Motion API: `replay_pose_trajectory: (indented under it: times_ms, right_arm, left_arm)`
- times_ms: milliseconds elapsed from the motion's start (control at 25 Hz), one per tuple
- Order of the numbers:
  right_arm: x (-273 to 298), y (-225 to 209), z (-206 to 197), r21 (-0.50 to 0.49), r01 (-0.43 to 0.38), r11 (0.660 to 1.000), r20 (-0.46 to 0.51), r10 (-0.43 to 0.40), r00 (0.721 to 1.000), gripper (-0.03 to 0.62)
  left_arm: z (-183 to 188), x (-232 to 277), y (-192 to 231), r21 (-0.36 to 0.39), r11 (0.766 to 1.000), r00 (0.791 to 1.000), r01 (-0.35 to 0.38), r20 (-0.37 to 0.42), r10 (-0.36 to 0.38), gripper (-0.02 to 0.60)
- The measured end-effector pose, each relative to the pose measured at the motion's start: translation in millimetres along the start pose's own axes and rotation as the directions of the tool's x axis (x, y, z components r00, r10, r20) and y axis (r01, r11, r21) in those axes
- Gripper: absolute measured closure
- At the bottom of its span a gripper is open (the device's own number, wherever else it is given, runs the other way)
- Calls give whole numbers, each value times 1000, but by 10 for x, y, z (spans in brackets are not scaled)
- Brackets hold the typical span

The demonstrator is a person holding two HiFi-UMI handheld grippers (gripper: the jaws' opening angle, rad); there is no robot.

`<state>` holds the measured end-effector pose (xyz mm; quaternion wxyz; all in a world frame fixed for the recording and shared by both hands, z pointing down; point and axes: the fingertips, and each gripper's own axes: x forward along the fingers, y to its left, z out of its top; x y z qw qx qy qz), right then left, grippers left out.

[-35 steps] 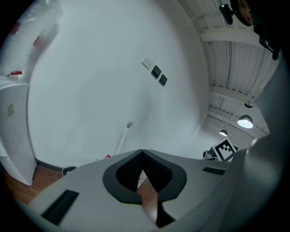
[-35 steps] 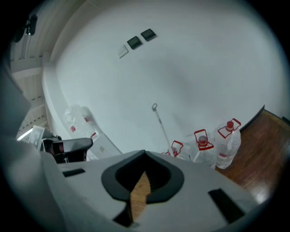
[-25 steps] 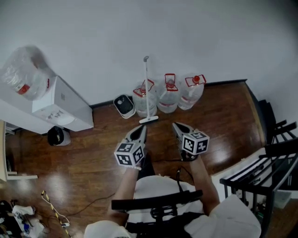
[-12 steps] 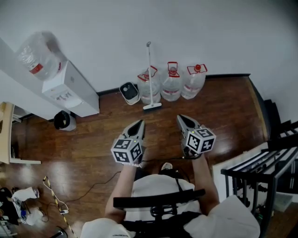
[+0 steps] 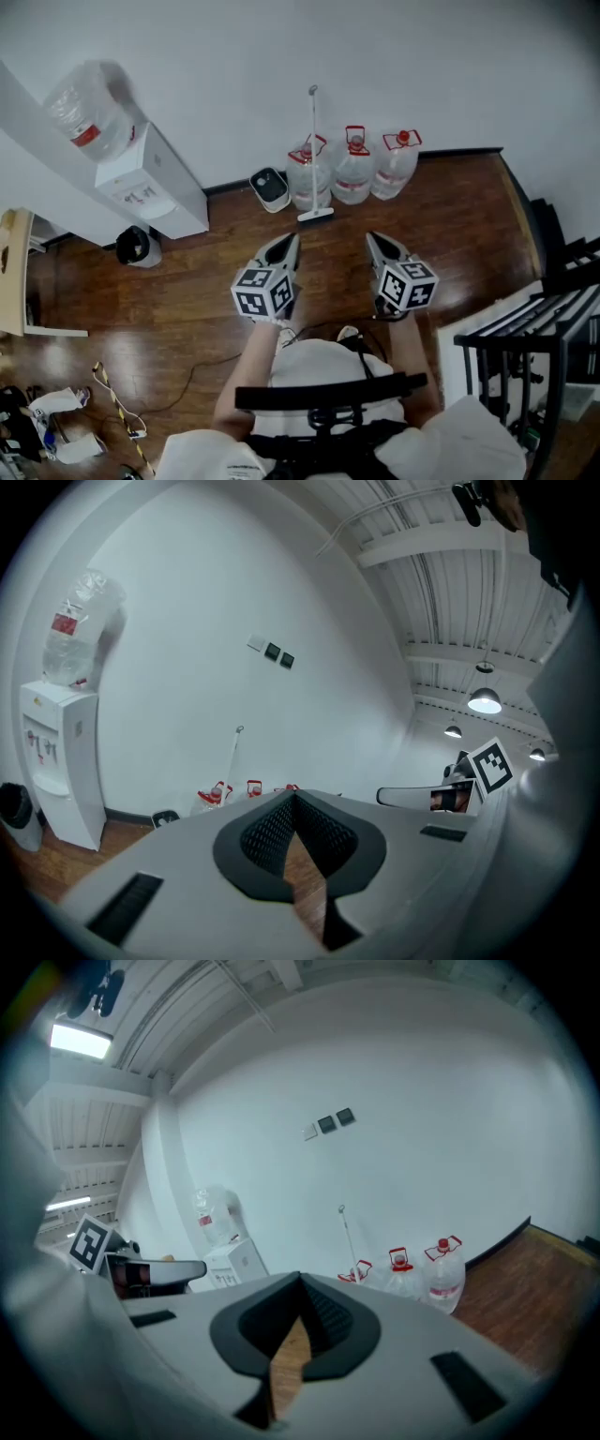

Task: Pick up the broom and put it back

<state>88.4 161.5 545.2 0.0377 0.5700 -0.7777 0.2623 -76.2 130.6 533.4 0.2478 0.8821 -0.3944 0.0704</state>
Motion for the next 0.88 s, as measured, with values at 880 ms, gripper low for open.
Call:
replay_pose_trajectory:
  times_ms: [880]
  right_arm:
    - [28,164,29,-24,-4,1000,-20,3,1000,588]
  left_arm:
    - [51,0,3,-27,999,999,29,15,-28,594]
